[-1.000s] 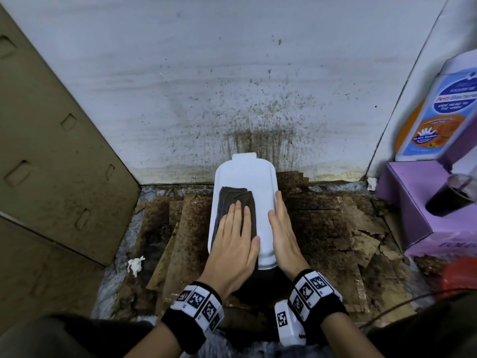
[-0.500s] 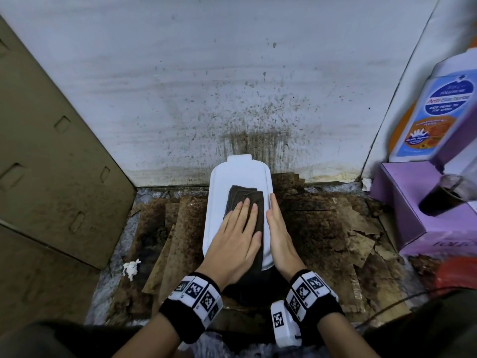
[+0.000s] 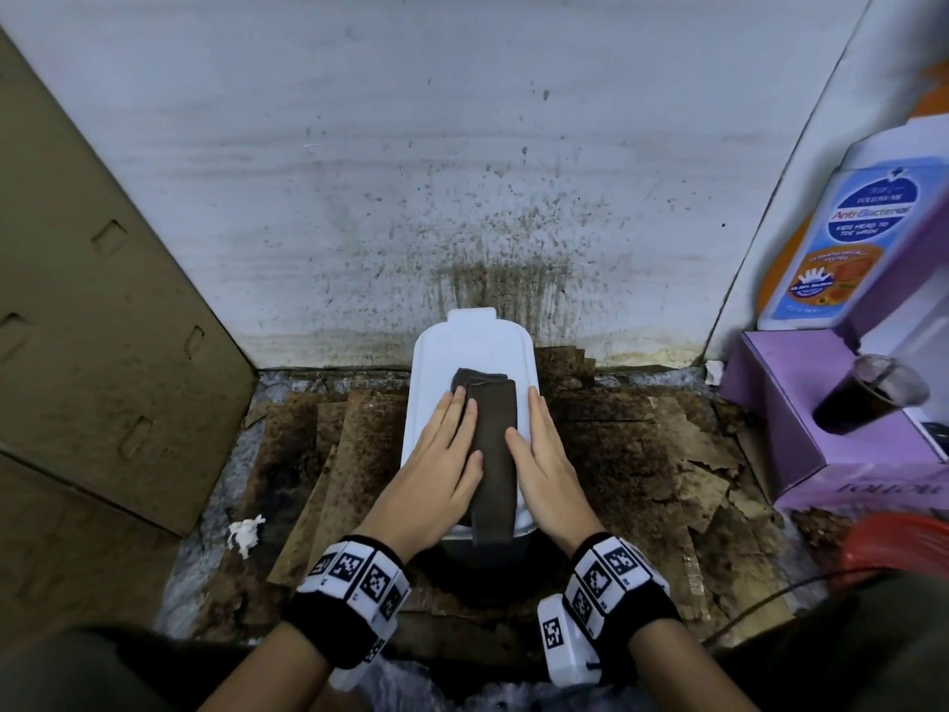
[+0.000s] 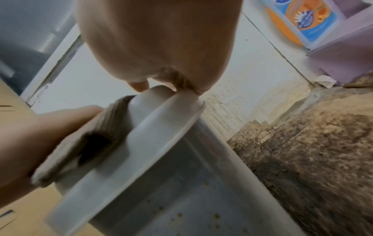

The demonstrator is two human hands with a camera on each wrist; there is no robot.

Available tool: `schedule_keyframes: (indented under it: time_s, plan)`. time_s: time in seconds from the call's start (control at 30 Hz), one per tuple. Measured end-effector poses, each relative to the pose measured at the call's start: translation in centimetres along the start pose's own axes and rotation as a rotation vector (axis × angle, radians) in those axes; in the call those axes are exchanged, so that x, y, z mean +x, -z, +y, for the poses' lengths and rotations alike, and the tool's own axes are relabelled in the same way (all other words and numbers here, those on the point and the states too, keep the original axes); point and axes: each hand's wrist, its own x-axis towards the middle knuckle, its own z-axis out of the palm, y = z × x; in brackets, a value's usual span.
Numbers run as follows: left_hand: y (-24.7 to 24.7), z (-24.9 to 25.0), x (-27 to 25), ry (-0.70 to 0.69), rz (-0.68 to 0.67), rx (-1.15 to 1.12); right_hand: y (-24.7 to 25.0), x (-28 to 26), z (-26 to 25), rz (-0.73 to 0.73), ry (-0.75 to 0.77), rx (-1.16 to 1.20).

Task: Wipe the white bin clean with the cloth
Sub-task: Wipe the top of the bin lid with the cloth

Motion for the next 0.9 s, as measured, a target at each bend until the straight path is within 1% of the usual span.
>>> schedule_keyframes:
  time_s: [0.03,0.1,0.13,0.17,0.2,0.27,0.33,0.4,0.47,0.53,0.7,0.8,0.9]
  plan:
    - [0.0,-0.4,0.0,-0.008,0.03,-0.07,-0.2,0.0,0.0,0.034,0.008,-0.046]
    - [0.3,-1.5,0.1,0.004,0.141,-0.144,-0.8,-0.1,-0.4,0.195,0.085,-0.208]
    - [0.5,-2.2,0.1,0.013,0.209,-0.14,-1.2,-0.3,-0.7,0.288,0.157,-0.307]
    - [0.7,-2.8,0.1,0.022,0.266,-0.11,-1.7,-0.5,-1.0,0.348,0.228,-0.397]
    - [0.9,-3.3,0.1,0.034,0.3,-0.065,-2.2,-0.5,-1.4,0.366,0.28,-0.468]
    - [1.1,-3.6,0.0,0.083,0.301,0.025,-3.4,-0.7,-2.2,0.315,0.312,-0.573]
    - [0.7,-4.1,-0.1,0.161,0.258,0.05,-4.6,-0.7,-2.5,0.243,0.284,-0.643]
    - [-0.2,-5.1,0.0,0.206,0.217,0.022,-5.7,-0.9,-2.4,0.191,0.254,-0.753]
    - [-1.0,-5.7,0.2,0.228,0.177,-0.095,-6.3,-0.9,-2.0,0.182,0.24,-0.865]
    - [-1.2,-5.8,0.2,0.234,0.15,-0.226,-6.5,-0.7,-1.7,0.192,0.212,-0.874]
    - [-1.1,-5.2,0.2,0.254,0.131,-0.311,-5.7,0.0,-2.0,0.218,0.19,-0.845]
    - [-1.1,-5.3,0.0,0.263,0.115,-0.356,-4.5,1.1,-2.3,0.156,0.16,-0.862]
    - [-1.1,-5.2,0.0,0.273,0.119,-0.378,-2.4,3.7,-2.0,0.078,0.147,-0.858]
